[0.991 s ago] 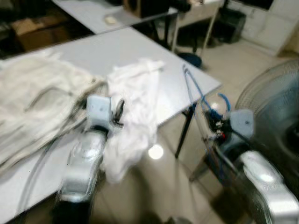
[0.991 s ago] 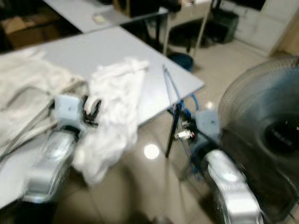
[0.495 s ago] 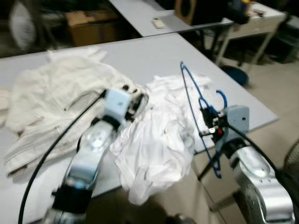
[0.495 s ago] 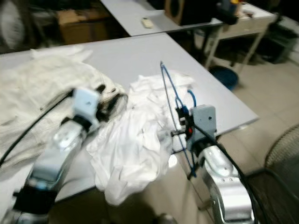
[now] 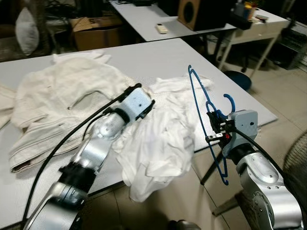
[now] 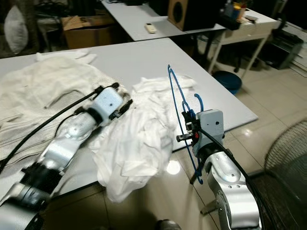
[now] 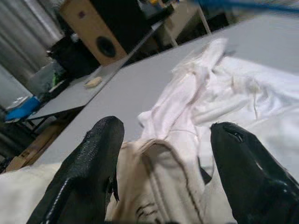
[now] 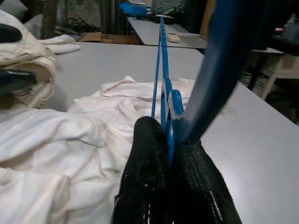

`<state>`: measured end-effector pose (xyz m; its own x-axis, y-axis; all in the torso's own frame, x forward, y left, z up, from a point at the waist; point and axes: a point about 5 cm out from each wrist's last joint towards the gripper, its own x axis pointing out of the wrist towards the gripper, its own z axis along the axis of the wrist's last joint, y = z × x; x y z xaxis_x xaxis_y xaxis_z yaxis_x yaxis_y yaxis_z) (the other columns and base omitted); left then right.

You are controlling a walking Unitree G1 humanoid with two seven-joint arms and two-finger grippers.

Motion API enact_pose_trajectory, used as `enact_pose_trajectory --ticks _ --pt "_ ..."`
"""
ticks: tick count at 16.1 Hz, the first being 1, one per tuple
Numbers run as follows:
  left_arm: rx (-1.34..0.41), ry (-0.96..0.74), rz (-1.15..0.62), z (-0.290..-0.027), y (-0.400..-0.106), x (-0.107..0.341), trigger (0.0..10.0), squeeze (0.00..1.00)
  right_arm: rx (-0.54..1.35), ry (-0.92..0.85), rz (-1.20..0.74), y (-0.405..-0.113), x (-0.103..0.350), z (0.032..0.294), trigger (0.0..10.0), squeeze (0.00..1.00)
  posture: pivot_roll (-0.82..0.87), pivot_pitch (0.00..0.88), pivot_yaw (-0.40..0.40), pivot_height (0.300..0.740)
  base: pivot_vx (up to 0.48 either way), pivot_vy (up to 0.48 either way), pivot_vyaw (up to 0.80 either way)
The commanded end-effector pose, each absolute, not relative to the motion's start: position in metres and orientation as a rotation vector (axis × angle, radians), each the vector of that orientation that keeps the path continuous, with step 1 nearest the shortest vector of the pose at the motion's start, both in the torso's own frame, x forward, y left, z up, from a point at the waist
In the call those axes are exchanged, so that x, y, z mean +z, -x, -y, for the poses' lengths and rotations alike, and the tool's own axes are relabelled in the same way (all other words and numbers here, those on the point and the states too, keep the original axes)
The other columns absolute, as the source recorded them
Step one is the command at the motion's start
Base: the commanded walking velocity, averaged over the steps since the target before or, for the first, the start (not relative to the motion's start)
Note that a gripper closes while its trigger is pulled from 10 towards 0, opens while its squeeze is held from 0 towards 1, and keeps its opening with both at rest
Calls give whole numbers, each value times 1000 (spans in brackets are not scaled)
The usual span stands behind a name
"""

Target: Hang hanger

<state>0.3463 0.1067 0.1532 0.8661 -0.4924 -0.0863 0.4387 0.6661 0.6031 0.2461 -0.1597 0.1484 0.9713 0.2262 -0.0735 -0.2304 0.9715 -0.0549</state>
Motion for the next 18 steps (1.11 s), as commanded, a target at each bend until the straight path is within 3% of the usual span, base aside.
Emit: enact_pose_trajectory --ticks 1,4,5,6,7,8,9,10,12,13,14,18 --pt "-505 -709 68 -109 -351 149 10000 0 225 71 -62 -246 151 162 10000 0 -189 55 -31 740 0 0 0" --pt "-429 -815 14 -121 -362 150 10000 0 225 76 -63 -244 151 163 10000 0 -200 56 -25 740 0 0 0" --pt "-422 -830 13 -123 -364 150 5725 0 224 76 -63 -244 151 163 10000 0 -200 56 -25 740 0 0 0" --pt "-391 -868 16 -128 -367 152 3686 0 223 76 -64 -243 151 163 10000 0 -203 58 -24 740 0 0 0" --pt "-372 -899 32 -131 -368 155 3176 0 222 75 -65 -243 152 163 10000 0 -202 60 -24 740 0 0 0" --pt "-372 -899 39 -132 -367 157 3843 0 222 75 -66 -242 151 163 10000 0 -202 60 -24 740 0 0 0" --pt "-364 -918 30 -136 -366 157 6549 0 222 73 -67 -243 151 163 10000 0 -199 60 -26 740 0 0 0" --pt "-353 -939 20 -139 -365 156 6314 0 224 73 -68 -243 151 162 10000 0 -195 59 -29 740 0 0 0" --pt "-335 -941 20 -142 -367 155 2784 0 232 71 -67 -244 151 160 10000 0 -189 58 -34 740 0 0 0" --pt "-328 -932 23 -142 -367 155 2784 0 234 71 -67 -245 151 160 10000 0 -188 57 -35 740 0 0 0" --pt "-330 -924 23 -140 -369 155 0 0 236 70 -66 -246 151 160 10000 0 -188 57 -35 740 0 0 0" --pt "-344 -901 21 -134 -369 152 0 0 237 71 -65 -246 152 160 10000 0 -192 58 -32 740 0 0 0"
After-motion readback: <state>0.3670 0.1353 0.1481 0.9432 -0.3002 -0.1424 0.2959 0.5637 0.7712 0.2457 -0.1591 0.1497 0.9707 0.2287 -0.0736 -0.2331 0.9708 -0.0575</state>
